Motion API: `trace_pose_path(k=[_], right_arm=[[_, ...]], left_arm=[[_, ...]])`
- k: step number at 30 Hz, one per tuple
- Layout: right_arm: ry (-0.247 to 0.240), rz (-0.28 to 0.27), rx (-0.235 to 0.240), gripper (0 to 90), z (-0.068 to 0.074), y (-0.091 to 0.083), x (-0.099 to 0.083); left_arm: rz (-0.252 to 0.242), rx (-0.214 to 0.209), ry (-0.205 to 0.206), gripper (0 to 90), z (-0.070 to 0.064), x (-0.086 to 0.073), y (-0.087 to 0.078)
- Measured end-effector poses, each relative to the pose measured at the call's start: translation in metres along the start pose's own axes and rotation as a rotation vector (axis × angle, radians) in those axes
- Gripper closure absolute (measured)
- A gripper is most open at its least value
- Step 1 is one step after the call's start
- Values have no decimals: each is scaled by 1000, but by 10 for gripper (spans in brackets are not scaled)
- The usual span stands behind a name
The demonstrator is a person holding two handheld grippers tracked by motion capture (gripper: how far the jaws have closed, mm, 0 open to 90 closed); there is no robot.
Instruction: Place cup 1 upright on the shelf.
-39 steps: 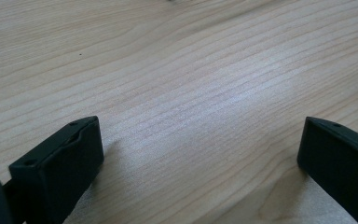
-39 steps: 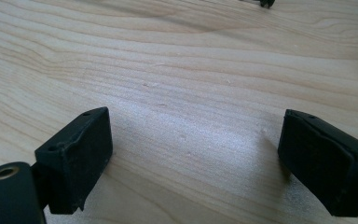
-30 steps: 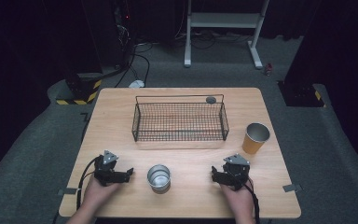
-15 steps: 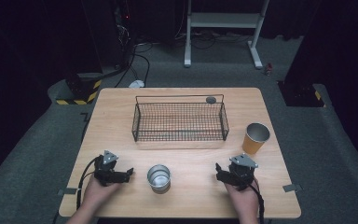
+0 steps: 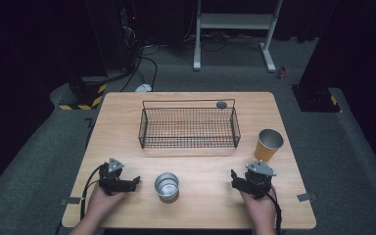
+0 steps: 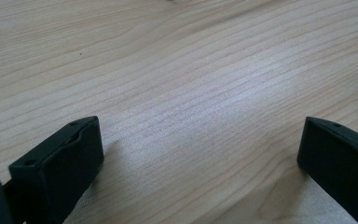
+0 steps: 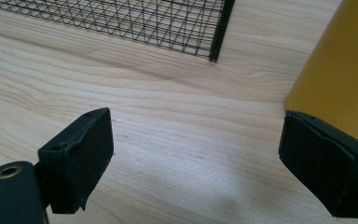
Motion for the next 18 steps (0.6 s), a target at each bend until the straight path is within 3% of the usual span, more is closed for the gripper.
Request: trace_pose_path(k=[8,18], right_arm=[[12,3,-23,102,-7,-2,-3],[43,-5,-57,102,-25,-4,-6]], left_arm=[[-2,0,-2,7,0,0,0],[0,0,-3,7,0,0,0]])
Point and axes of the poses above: each handheld gripper's, and its own axes: y roughly forward along the jaws, x roughly out of its top, z roughly to its left, the point moved 4 cm from there along y, roughly forward along the jaws, and after that the axes turned 6 degrees about -x, right-handed, at the moved point
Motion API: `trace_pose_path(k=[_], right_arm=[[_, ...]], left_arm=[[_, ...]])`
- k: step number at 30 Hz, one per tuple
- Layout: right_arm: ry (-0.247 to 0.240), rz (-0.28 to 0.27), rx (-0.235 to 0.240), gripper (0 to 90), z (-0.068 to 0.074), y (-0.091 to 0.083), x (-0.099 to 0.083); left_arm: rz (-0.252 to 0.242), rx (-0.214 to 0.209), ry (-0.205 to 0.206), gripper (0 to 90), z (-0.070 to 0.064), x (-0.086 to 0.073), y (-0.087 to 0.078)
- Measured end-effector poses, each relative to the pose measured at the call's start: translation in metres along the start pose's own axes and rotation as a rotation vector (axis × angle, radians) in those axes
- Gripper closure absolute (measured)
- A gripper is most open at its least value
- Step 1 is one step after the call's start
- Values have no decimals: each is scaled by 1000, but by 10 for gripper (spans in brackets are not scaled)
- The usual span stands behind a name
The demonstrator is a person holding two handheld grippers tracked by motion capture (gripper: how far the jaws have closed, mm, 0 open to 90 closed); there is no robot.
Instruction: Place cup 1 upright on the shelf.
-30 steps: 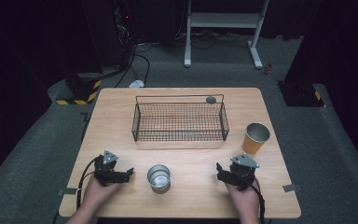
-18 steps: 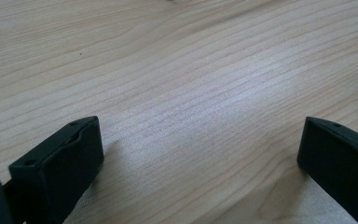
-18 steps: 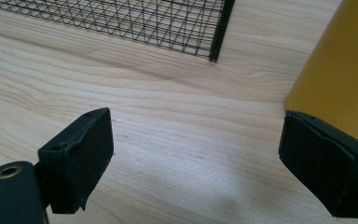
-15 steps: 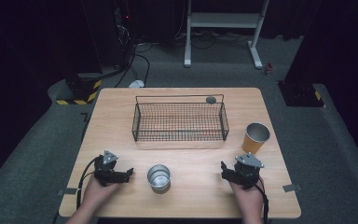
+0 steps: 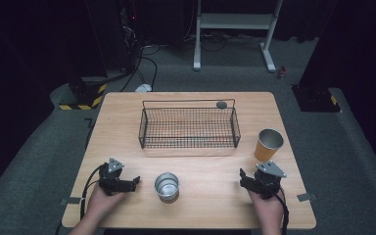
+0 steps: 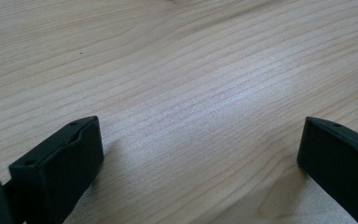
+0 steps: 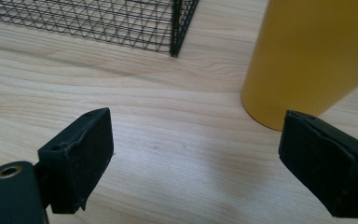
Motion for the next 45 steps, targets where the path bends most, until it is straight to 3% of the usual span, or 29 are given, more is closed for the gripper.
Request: trace_pose_path(k=[6,16,31,42,45], right_arm=[[40,-5,-27,102,-9,0,0],[33,-22,-55,102,-15,-4,3],[70,-31,-88,110,-29,-6,4],[81,-23,-89,96,-44,6,15],[56,-17,-100,91,-48,7,19]], left_arm=[[0,0,0,7,0,0,0],[0,-1,2,6,0,0,0],[2,2,4,5,1,1,0],[-1,7,-1,6,1,0,0],[-1,8,-3,6,1,0,-1]])
Point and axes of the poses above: each handheld gripper's, and its own axes: y roughly forward along the jaws, x roughly out of its top, z roughly to its left, the point moved 4 cm from there along y, roughly forward along the jaws, and after that the axes turned 6 degrees about -x, right-handed, at the moved point
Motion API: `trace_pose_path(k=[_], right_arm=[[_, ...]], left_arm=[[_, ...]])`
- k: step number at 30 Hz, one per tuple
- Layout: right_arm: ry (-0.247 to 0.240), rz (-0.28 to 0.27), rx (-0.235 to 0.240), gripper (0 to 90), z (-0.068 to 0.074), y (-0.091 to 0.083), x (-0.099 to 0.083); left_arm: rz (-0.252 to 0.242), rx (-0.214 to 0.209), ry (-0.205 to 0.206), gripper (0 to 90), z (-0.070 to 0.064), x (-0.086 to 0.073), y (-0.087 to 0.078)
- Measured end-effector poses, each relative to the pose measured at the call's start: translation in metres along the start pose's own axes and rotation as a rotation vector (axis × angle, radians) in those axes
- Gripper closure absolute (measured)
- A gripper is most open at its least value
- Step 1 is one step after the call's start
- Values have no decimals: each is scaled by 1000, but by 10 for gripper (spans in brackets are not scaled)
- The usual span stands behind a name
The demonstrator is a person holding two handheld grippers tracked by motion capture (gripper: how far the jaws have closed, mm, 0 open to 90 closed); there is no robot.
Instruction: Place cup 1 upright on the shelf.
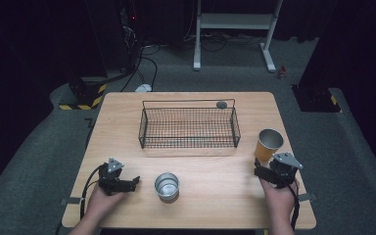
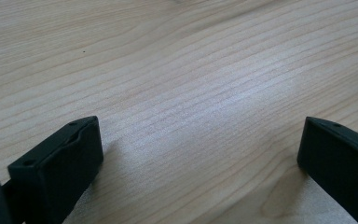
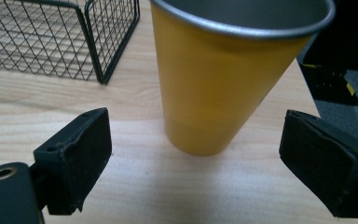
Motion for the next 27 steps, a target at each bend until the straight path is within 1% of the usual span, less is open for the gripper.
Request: trace_pose_path(k=[2,5,8,10,13,14,17,18,20,25,27], right_arm=[[3,-9,-2,90,-2,2,2],[21,-19,6,91,-3,5,5],[31,-12,0,91,-4,9,8],[45,-6,3,91,-6,12,10],[55,-8,1,93,-8,15,13],[68,-10,3,93,-9,16,15],[70,-14,0,93,-11,17,17],[80,-10,3,92,-11,18,18],[81,-16,10,92,-11,20,21],[78,-13,6,92,-11,23,24],[75,-25,3,92,-10,23,26]], left_arm=[[0,-1,-3,6,0,0,0],[-1,0,-3,6,0,0,0],[-1,0,-3,6,0,0,0],[-1,0,-3,6,0,0,0],[0,1,2,6,0,0,0],[0,1,1,6,0,0,0],[1,2,5,5,1,0,0],[3,2,7,5,1,0,0],[3,2,7,5,1,0,0],[3,2,7,5,1,0,0],[2,-2,2,4,0,0,0]])
Point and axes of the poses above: each handheld gripper's, and its own axes: y roughly forward along the jaws, x roughly out of its top, z roughly to its left, the point moved 4 cm from there along y, roughly forward along the jaws, and after that the axes turned 6 degrees about -x, right-handed, at the moved point
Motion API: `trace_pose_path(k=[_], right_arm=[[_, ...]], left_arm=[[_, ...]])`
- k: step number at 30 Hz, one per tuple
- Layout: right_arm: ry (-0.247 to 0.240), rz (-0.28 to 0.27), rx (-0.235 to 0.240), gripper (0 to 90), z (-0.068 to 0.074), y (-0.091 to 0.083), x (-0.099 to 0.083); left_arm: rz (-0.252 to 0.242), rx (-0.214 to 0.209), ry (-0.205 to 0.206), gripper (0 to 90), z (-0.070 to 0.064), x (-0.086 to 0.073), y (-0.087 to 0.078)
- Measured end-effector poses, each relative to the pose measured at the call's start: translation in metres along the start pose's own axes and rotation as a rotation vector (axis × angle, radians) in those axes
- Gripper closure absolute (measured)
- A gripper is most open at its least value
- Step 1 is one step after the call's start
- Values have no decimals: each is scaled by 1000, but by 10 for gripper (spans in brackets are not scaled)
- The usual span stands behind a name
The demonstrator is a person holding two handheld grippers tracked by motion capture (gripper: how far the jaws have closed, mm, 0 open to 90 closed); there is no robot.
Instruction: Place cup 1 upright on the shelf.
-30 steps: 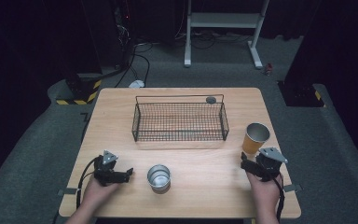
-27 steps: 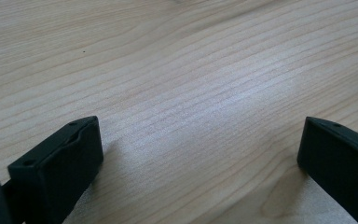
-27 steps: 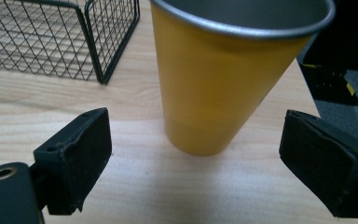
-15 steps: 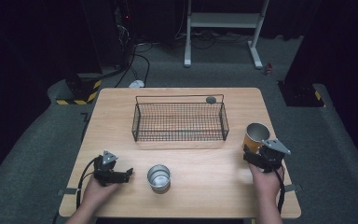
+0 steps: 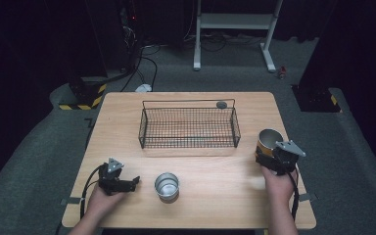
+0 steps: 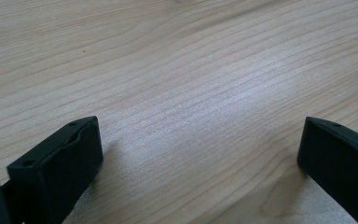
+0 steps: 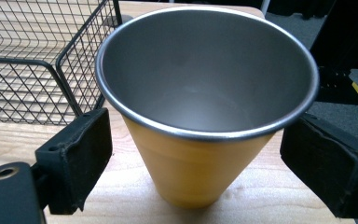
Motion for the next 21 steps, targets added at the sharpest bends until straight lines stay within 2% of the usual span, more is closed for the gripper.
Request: trace_pose_path(k=[21], right_arm=[[29,-20,21,92,-2,10,3]], left_arm=[[2,-1,1,4,0,0,0]])
Point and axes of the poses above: each handheld gripper's, and its own axes: y roughly forward along the jaws, x roughly out of its top, z roughly to its left, the point moved 4 cm from there along y, roughly forward along the jaws, and after that the axes turned 6 degrees about -x, right-handed, at the moved point
